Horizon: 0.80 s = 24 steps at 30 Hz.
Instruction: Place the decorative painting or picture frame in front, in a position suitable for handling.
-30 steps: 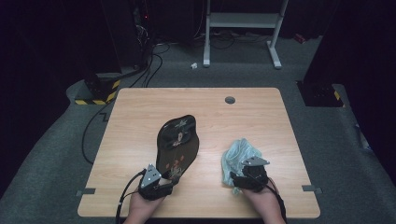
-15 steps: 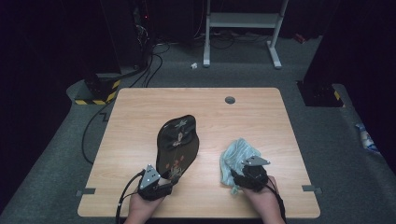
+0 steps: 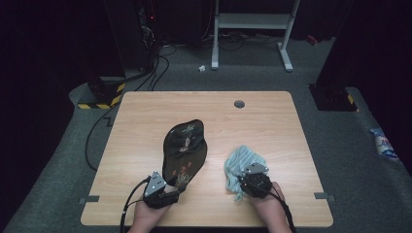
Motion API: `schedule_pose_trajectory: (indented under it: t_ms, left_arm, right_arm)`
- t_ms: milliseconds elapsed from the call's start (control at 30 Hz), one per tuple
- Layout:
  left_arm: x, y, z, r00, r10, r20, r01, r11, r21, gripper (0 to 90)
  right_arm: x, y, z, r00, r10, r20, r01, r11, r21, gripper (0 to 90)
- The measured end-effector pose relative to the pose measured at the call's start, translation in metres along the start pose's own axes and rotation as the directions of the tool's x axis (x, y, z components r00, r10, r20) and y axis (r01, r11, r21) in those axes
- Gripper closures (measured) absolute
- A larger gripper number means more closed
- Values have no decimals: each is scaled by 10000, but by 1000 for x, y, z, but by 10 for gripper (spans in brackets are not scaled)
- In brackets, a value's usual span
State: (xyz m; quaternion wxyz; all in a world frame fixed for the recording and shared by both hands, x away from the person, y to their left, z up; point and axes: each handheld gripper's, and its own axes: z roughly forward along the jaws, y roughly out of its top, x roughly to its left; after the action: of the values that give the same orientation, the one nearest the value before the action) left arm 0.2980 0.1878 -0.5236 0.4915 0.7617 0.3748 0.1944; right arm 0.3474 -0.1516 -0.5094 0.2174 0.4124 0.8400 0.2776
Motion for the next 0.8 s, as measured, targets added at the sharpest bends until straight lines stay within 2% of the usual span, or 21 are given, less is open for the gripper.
schedule_pose_trajectory:
  t_ms: [267, 500, 633, 800]
  left_arm:
    - [-1, 0, 1, 10000, 54, -55, -53, 10000, 59, 434]
    - [0, 0, 0, 10000, 17, -79, -17, 10000, 23, 440]
    - [0, 0, 0, 10000, 15, -84, -15, 10000, -34, 440]
    - [1, 0, 0, 9999, -76, -129, 76, 10000, -18, 445]
  right_arm:
    - [-2, -3, 0, 9999, -144, -42, 143, 9996, -227, 746]
    - [-10, -6, -6, 9985, 375, -394, -404, 9964, -740, 758]
    - [-13, -5, -17, 9980, 449, -450, -505, 9898, -1334, 758]
    - [-16, -4, -31, 9964, 698, -479, -783, 9751, -2073, 758]
